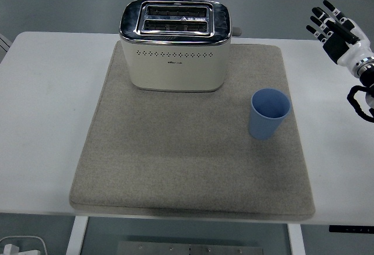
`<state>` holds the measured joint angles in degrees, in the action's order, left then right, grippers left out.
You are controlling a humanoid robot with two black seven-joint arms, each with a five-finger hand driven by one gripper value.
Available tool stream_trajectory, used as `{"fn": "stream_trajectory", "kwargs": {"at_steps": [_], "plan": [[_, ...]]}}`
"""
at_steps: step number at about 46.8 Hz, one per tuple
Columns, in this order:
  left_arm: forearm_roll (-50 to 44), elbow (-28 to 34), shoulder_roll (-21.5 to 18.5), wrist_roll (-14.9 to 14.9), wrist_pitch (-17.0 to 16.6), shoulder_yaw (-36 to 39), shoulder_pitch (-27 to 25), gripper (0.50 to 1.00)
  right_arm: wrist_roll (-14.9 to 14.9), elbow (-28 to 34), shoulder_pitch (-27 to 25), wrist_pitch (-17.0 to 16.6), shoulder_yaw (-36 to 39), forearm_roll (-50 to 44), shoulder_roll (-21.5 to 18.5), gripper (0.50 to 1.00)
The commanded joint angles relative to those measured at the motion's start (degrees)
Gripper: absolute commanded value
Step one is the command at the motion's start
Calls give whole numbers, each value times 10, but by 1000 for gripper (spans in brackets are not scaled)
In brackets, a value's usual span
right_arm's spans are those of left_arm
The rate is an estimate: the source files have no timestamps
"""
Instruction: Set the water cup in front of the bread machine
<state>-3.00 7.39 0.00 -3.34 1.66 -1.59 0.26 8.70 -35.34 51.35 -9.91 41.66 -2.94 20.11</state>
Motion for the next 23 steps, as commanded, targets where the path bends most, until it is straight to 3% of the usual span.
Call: {"fn": "stream_trajectory", "kwargs": {"at_steps": [1, 23], "plan": [[0, -1, 0, 0, -2, 0, 1, 1000, 1, 0, 1, 0, 0, 0, -1, 940], [-1, -5, 0, 0, -4, 0, -2, 1000, 15, 0, 0, -21, -5, -1, 1, 940]]}}
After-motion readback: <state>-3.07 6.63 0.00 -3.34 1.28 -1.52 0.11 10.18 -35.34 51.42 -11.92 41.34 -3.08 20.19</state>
